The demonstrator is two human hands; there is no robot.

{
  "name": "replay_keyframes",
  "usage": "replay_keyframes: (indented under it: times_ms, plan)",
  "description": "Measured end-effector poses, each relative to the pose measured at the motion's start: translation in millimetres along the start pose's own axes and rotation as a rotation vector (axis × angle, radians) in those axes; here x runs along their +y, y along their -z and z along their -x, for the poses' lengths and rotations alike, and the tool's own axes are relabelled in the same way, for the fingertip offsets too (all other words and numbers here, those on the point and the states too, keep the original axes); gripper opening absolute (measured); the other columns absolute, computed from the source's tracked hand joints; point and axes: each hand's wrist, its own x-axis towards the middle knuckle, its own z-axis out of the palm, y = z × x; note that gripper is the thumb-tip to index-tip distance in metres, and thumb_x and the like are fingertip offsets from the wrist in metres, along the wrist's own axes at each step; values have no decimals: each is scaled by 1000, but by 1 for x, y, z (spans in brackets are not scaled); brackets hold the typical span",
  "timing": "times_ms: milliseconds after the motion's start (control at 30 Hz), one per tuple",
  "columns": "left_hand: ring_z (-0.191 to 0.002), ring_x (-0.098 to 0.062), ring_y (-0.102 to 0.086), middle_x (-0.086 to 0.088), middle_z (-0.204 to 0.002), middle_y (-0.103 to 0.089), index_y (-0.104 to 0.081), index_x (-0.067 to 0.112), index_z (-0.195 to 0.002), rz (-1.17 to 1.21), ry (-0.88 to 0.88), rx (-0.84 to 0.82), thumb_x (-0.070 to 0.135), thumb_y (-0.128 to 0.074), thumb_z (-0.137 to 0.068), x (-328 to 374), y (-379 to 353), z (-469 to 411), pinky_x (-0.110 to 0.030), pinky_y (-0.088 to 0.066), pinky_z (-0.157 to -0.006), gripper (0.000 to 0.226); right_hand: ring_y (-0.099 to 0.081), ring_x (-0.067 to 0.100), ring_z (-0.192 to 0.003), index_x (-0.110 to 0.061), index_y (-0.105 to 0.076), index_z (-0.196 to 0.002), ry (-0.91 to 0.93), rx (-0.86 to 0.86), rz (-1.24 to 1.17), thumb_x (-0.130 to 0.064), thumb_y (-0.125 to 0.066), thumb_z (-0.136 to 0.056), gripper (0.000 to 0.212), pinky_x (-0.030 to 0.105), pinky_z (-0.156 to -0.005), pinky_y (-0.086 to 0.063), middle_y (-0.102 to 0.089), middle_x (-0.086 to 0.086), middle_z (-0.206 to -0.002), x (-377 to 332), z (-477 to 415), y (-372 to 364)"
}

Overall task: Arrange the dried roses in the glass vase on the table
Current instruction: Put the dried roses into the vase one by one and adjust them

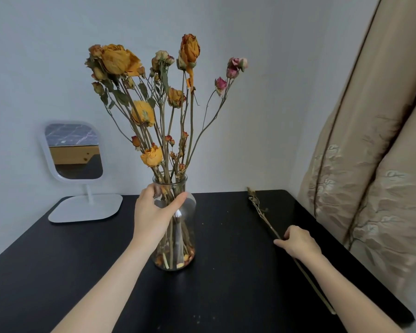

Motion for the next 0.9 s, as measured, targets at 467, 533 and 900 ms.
replay_keyframes:
  times_ms: [467, 533, 900]
  plan:
    - [-110, -19, -54, 2, -113, -60, -54, 23, -111, -7, -1, 17, 46, -72, -71, -4, -2, -2, -36, -47, -94, 50, -55, 12, -66, -15, -62, -85, 313, 238, -319, -31, -56, -91, 19, 24, -59, -42, -57, -4, -69, -23, 9, 24]
    - [-111, -18, -53, 2, -115, -60, -54, 22, -113, -5, 1, 13, 46, -72, -71, -3, -2, -2, -36, -46, -95, 51, -51, 2, -62, -15, -64, -88, 445, 284, -440, -31, -56, -91, 19, 12, -51, -34, -55, -8, -67, -38, 25, 40]
    - [-110, -17, -52, 3, -114, -59, -54, 22, -111, 3, 11, -8, 46, -73, -71, -1, -1, -1, -32, -45, -93, 49, -42, 10, -54, -21, -60, -85, 765, 526, -1024, -27, -45, -96, 20, 23, -53, -37, -46, -7, -59, -94, 109, 101]
